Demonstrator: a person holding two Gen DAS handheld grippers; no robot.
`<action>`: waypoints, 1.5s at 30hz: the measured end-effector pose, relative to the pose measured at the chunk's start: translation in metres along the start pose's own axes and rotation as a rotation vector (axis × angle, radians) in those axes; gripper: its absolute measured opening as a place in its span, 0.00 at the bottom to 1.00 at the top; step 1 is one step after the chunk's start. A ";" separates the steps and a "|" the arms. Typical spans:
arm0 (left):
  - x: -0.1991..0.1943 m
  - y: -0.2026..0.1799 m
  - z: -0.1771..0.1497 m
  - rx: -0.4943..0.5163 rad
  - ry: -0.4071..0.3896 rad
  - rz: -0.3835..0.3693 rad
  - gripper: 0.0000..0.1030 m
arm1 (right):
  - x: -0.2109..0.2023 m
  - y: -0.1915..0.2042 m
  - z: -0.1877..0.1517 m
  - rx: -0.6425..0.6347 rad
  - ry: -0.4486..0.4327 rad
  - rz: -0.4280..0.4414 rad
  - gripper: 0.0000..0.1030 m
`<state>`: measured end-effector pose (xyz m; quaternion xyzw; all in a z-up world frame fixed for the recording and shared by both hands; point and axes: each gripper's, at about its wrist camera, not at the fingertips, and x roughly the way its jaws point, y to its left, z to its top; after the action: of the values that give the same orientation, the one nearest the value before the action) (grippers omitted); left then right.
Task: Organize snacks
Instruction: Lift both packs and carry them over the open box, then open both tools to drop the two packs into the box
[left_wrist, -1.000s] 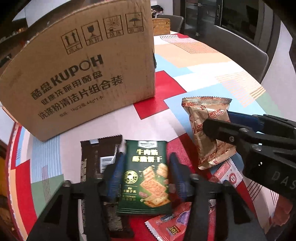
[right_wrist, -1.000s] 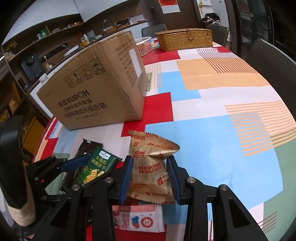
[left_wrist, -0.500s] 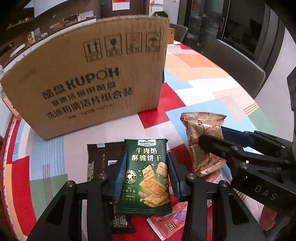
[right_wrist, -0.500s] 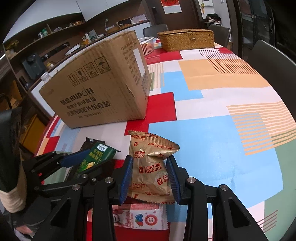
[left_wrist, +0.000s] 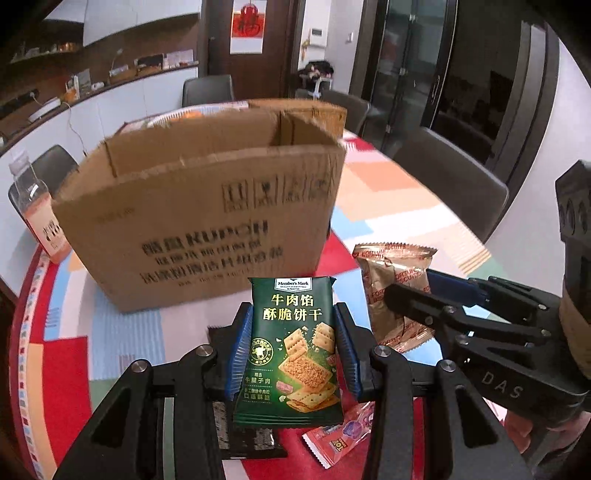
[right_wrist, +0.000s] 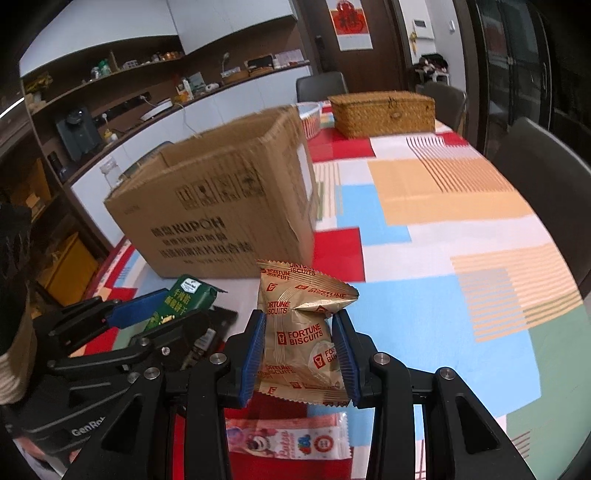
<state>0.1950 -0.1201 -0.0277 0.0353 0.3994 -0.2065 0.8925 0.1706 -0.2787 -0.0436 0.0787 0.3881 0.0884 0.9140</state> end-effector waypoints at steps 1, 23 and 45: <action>-0.006 0.003 0.003 -0.003 -0.017 -0.001 0.41 | -0.002 0.002 0.003 -0.004 -0.008 0.001 0.37; -0.071 0.050 0.079 0.013 -0.276 0.087 0.41 | -0.030 0.064 0.086 -0.120 -0.196 0.021 0.37; -0.003 0.117 0.145 -0.027 -0.164 0.141 0.42 | 0.038 0.093 0.160 -0.195 -0.135 -0.004 0.37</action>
<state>0.3408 -0.0458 0.0615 0.0342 0.3244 -0.1400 0.9349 0.3030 -0.1918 0.0600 -0.0055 0.3155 0.1182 0.9415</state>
